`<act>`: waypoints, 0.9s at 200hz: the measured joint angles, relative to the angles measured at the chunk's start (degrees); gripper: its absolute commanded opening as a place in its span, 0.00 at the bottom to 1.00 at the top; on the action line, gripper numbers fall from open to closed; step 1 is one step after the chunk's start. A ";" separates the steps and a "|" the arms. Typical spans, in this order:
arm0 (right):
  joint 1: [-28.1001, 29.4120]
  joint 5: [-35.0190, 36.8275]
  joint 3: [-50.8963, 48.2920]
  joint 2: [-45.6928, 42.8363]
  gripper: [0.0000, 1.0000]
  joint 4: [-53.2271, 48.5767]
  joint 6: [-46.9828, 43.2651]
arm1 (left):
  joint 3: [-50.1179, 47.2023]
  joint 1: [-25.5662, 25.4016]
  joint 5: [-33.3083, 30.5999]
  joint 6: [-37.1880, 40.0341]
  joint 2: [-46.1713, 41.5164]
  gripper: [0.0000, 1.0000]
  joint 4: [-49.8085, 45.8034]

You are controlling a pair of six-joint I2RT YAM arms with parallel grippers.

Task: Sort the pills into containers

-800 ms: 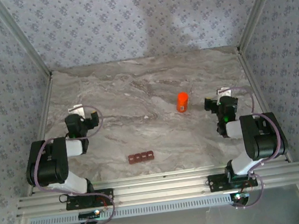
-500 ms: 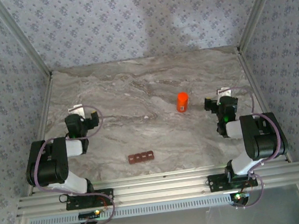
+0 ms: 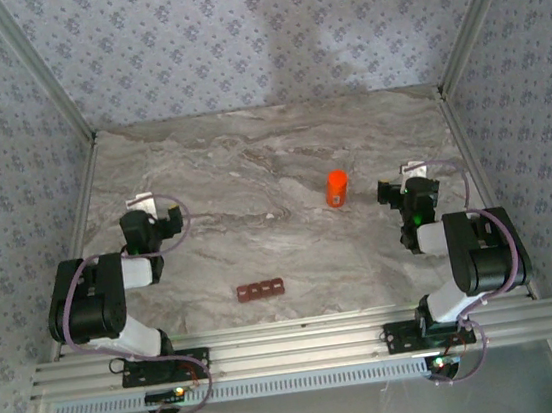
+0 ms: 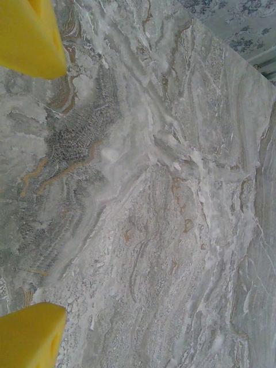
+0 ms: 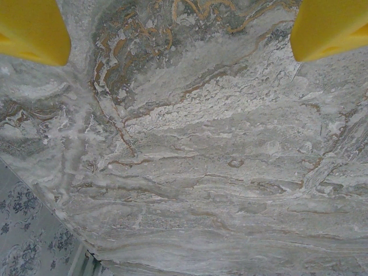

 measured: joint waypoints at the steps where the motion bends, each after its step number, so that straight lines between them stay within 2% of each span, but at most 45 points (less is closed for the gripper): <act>1: 0.00 0.00 0.00 0.00 1.00 0.00 0.00 | 0.00 0.00 0.00 0.00 0.00 0.99 0.00; 51: 0.00 0.00 0.00 -0.11 1.00 -0.13 0.00 | 0.00 -0.02 1.03 0.11 -0.02 0.99 -0.33; 82: -0.17 0.02 2.21 -4.96 1.00 -8.15 0.04 | 0.61 -0.50 0.85 0.24 -2.25 0.99 -4.11; 110: -0.17 1.20 5.79 -11.82 1.00 -15.23 1.31 | 6.40 -0.52 -0.42 -0.44 -5.88 0.99 -14.91; 142: -1.46 0.57 10.67 -19.78 1.00 -26.56 9.31 | 15.37 -0.83 -3.02 -3.87 -8.63 0.99 -29.20; 180: -2.25 -9.01 15.08 -26.88 1.00 -37.92 17.22 | 18.80 -1.81 -2.95 -9.14 -14.67 0.99 -43.87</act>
